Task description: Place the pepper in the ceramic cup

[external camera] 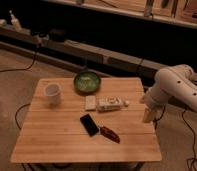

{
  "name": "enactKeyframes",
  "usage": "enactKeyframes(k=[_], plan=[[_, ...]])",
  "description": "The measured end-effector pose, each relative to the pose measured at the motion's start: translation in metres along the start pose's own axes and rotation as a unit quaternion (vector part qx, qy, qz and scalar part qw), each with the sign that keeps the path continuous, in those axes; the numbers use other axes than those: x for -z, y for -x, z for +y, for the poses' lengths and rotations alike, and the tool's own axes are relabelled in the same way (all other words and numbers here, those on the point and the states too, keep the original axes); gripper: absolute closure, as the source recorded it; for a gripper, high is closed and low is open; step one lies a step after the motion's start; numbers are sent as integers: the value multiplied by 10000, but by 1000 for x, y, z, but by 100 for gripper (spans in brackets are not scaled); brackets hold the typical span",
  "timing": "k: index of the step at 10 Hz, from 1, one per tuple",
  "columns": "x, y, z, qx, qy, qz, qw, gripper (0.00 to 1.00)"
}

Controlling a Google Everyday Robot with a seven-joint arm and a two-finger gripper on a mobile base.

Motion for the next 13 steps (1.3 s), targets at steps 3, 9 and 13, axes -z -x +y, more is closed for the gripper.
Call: enactKeyframes(k=[3, 9, 13], plan=[[-51, 64, 2, 110, 328, -1075, 9936, 35], [-138, 89, 12, 149, 564, -730, 9956, 35], [-147, 82, 35, -71, 510, -55, 9987, 35]])
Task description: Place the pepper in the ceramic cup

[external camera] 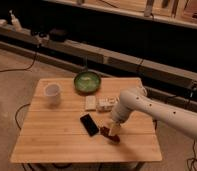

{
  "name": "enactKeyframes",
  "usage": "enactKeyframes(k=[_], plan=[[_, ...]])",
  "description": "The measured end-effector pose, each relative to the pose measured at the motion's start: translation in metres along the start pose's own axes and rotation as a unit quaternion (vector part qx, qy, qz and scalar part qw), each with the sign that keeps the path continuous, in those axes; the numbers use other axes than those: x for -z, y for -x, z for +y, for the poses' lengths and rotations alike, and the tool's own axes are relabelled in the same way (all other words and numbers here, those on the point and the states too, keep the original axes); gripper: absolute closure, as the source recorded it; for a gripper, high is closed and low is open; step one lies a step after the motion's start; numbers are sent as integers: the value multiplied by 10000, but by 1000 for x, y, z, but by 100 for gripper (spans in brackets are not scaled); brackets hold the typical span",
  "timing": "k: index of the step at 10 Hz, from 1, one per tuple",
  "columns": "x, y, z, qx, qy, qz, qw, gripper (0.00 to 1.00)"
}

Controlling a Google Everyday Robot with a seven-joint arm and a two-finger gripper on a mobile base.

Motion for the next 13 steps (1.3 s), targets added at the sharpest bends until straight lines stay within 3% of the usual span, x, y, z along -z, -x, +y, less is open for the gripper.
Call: enactKeyframes(k=[3, 5, 8, 10, 13], plan=[[-11, -1, 15, -44, -57, 325, 9994, 35], [-22, 2, 34, -128, 180, 384, 9990, 35], [-28, -12, 49, -364, 455, 790, 9952, 35], [-29, -21, 49, -594, 498, 1002, 9919, 35], [-31, -22, 46, -764, 487, 1151, 9892, 35]])
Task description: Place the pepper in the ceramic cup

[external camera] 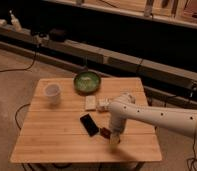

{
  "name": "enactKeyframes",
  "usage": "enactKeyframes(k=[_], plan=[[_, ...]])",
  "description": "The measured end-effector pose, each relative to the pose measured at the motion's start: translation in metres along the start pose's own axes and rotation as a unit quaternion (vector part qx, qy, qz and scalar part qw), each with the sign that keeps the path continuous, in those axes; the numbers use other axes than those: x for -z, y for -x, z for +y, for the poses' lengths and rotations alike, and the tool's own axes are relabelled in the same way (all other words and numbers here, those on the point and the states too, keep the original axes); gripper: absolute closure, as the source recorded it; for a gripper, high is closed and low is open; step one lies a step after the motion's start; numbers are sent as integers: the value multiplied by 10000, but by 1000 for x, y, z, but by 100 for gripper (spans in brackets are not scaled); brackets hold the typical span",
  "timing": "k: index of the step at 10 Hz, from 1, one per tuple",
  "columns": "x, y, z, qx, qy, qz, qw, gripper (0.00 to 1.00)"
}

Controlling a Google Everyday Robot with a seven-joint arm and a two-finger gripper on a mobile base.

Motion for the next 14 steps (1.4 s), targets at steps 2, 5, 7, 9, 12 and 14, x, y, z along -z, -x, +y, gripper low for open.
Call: enactKeyframes(k=[2, 5, 7, 9, 12, 14], plan=[[-2, 2, -3, -30, -49, 36, 10000, 47], [-4, 8, -11, 33, -248, 63, 9997, 62], [-5, 11, -10, 74, -305, 81, 9995, 62], [-5, 16, -6, 66, -227, -73, 9997, 62], [37, 23, -22, 167, -591, -655, 9960, 62], [95, 16, -49, 308, -1068, -1060, 9881, 62]])
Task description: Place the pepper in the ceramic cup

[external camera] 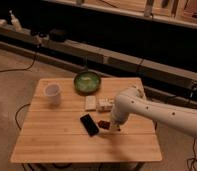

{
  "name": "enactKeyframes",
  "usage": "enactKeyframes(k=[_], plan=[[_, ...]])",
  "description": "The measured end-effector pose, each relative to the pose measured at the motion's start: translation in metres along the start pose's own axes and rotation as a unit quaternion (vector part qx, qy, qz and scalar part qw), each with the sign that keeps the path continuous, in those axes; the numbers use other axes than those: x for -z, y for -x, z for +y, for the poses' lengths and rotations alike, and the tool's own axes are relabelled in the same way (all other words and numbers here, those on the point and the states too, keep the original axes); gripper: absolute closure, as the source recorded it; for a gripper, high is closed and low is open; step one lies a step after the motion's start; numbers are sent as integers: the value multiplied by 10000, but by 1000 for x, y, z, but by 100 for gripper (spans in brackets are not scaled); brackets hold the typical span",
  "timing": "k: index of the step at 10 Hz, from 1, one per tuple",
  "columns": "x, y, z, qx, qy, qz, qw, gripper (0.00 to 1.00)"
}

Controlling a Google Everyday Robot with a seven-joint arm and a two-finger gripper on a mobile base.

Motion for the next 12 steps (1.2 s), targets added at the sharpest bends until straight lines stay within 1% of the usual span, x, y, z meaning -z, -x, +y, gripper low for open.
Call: enactKeyframes(k=[1, 2, 3, 4, 5, 6, 7, 9, 10, 11, 12], plan=[[17, 2, -13, 84, -146, -109, 9998, 62], [37, 6, -34, 221, -346, -239, 9989, 62], [52, 14, -56, 360, -513, -402, 9972, 62], [61, 28, -73, 525, -650, -621, 9946, 62], [68, 54, -91, 778, -799, -948, 9892, 62], [71, 82, -103, 1072, -882, -1218, 9828, 62], [73, 104, -108, 1309, -925, -1408, 9770, 62], [77, 160, -107, 1869, -918, -1830, 9608, 62], [81, 185, -102, 2092, -886, -2066, 9517, 62], [84, 204, -96, 2233, -826, -2266, 9444, 62], [83, 221, -87, 2372, -685, -2490, 9365, 62]])
